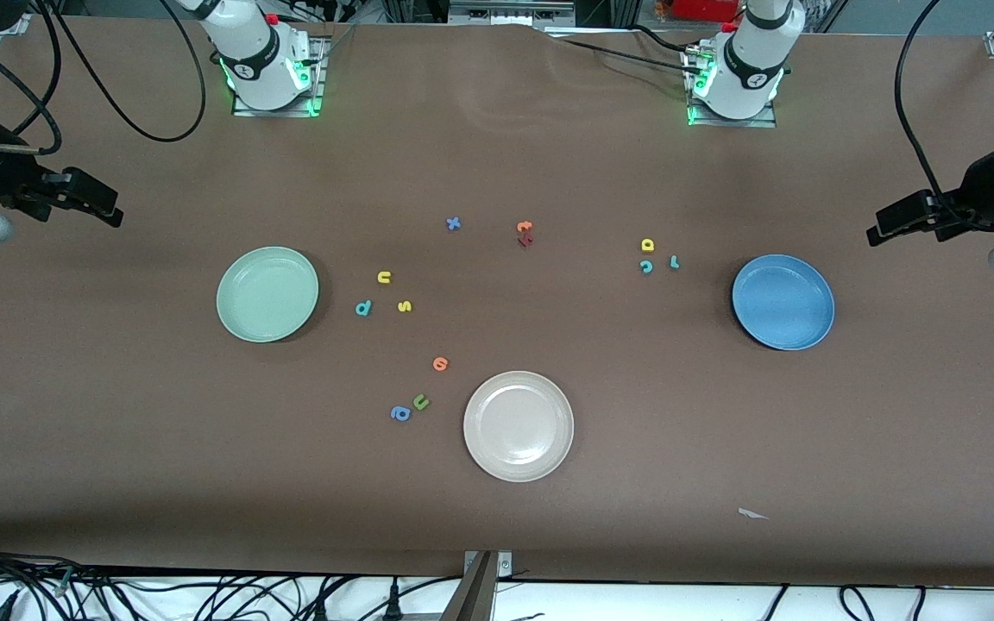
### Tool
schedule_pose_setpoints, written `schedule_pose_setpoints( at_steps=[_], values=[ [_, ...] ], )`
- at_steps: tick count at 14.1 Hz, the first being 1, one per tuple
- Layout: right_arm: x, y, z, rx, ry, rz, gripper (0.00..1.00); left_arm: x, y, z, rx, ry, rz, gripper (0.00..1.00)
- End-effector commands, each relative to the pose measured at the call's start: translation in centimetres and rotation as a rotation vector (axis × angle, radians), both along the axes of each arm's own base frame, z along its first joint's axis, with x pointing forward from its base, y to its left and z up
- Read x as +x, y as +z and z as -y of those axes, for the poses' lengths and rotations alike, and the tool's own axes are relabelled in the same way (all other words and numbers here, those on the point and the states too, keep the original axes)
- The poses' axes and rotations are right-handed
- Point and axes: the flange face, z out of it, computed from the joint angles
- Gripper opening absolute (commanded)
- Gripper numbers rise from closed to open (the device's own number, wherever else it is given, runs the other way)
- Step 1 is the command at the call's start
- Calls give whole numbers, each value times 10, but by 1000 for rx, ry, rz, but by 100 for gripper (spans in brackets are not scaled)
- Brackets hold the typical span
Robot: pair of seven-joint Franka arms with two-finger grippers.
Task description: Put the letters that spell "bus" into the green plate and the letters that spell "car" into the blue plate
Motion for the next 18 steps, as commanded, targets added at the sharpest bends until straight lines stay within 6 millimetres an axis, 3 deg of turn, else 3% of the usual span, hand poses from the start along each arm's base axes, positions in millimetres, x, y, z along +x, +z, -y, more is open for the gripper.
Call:
schedule_pose_setpoints(
  at_steps=[1,3,6,18],
  values=[
    [3,2,3,-13,-11,9,100,-6,8,-5,68,-29,-5,100],
    [2,2,2,-15,-6,4,100,-6,7,-10,96,-115,-4,100],
    [1,2,2,-16,-6,-2,100,-6,7,-16,96,-109,-5,100],
    [-2,1,3,-11,-13,-24,100,-9,4,-13,92,-109,-29,100]
  ],
)
